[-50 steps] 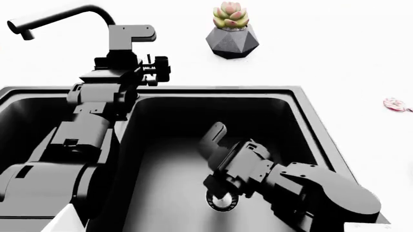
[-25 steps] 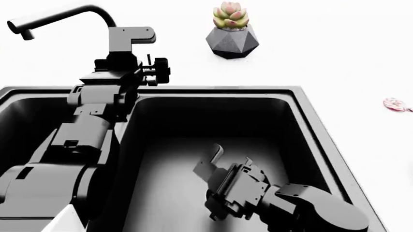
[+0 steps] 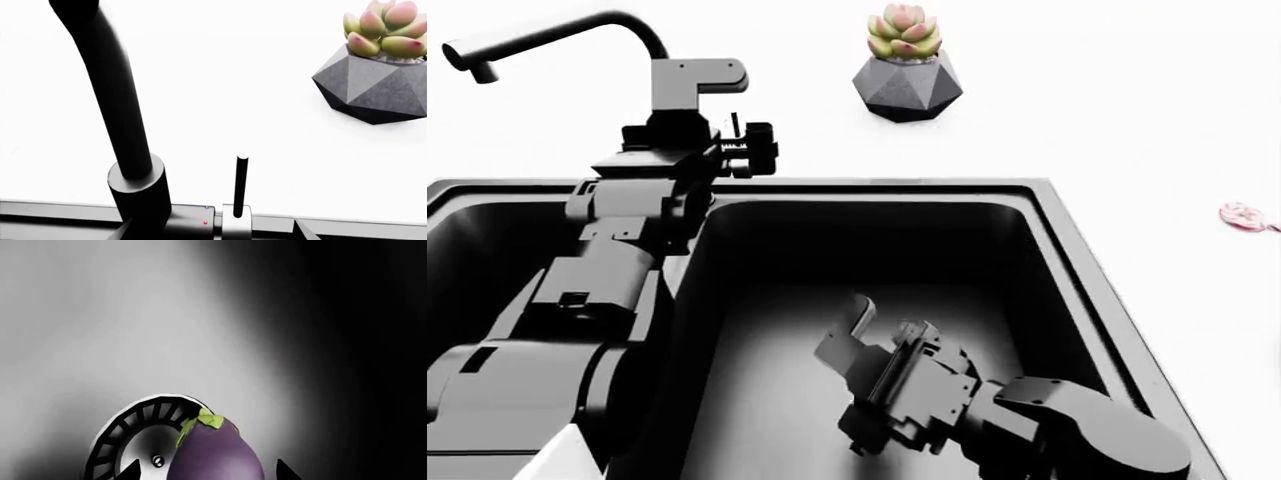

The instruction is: Pick the eggplant from the counter and place it in the sink. Then turn on the sink faucet.

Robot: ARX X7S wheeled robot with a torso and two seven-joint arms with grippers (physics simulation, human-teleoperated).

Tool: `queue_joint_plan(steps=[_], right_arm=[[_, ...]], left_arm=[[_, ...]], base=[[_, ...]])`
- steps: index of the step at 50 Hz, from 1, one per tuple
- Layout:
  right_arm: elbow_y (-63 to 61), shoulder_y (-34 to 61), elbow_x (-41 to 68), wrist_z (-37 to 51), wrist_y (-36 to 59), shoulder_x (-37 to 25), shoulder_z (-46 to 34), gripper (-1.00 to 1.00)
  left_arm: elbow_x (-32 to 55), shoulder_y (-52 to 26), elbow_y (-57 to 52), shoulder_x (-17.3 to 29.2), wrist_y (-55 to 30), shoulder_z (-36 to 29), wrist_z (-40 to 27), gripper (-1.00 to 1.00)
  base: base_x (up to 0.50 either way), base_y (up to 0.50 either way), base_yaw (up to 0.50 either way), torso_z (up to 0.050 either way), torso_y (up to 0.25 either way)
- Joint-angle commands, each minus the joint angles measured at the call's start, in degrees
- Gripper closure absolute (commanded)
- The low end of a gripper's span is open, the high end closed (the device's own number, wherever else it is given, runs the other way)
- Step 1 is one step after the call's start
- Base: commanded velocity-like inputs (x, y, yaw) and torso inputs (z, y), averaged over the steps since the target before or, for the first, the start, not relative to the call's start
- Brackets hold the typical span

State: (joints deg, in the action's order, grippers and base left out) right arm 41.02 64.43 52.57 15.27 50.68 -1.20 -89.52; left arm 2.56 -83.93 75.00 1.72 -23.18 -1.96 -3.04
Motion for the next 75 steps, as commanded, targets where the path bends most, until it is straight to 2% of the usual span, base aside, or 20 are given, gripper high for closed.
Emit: queue_joint_plan(steps=[1,6,16,20,22,31,36,37,45,55,64,75], right_arm=[[-7.8,5.8,2.3,2.8,3.3,-0.1,3.2,-1.0],[-22.2,11.5,9.1,10.0,10.8,-7.4,9.3,-1.0],[-27.0,19.3,15.8,12.9,14.1,-13.6,18.0,-1.0],[-18.8,24.7,16.9,8.8,11.7,-13.6,22.8,-1.0],[-9.7,28.5,15.8,4.9,9.5,-12.1,24.3,-1.0],[13.2,36.9,12.0,-3.5,1.4,-6.8,26.5,-1.0],[32.9,42.6,8.1,-8.6,-5.9,-0.6,25.8,-1.0],[33.8,43.0,7.8,-8.7,-6.1,-0.3,26.1,-1.0],[33.9,43.5,2.2,-5.8,-5.2,-1.8,34.8,-1.0],[33.9,42.4,-11.6,-3.9,-3.4,-1.3,45.4,-1.0],[33.9,41.9,-23.1,-7.7,-3.1,-0.3,56.7,-1.0],[33.9,41.3,-34.4,-10.2,-2.3,0.5,65.9,-1.0]], left_arm=[[-2.0,-0.5,0.0,-1.1,-0.1,1.2,0.9,-1.0],[-2.0,-0.8,0.0,-1.0,-0.1,1.3,0.9,-1.0],[-2.0,-0.8,0.0,-0.9,-0.1,1.5,0.9,-1.0],[-2.0,-0.8,0.0,-0.9,0.0,1.5,0.8,-1.0],[-2.0,-0.9,0.0,-1.0,-0.1,1.5,0.8,-1.0],[-2.1,-1.2,0.0,-0.9,-0.1,1.3,0.8,-1.0],[-2.1,-1.5,0.0,-0.8,-0.3,1.3,0.8,-1.0],[-2.0,-1.5,0.0,-0.8,-0.3,1.4,0.8,-1.0],[-2.0,-1.8,0.0,-0.9,-0.3,1.4,0.9,-1.0],[-1.9,-2.0,0.0,-1.0,0.1,1.6,0.9,-1.0],[-2.0,-4.2,0.0,-1.4,0.0,0.5,1.3,-1.0],[0.4,-5.5,0.0,-1.6,0.3,-2.2,1.3,-1.0]], base=[[0.0,0.0,0.0,0.0,0.0],[0.0,0.0,0.0,0.0,0.0],[0.0,0.0,0.0,0.0,0.0],[0.0,0.0,0.0,0.0,0.0],[0.0,0.0,0.0,0.0,0.0],[0.0,0.0,0.0,0.0,0.0],[0.0,0.0,0.0,0.0,0.0],[0.0,0.0,0.0,0.0,0.0],[0.0,0.0,0.0,0.0,0.0],[0.0,0.0,0.0,0.0,0.0],[0.0,0.0,0.0,0.0,0.0],[0.0,0.0,0.0,0.0,0.0]])
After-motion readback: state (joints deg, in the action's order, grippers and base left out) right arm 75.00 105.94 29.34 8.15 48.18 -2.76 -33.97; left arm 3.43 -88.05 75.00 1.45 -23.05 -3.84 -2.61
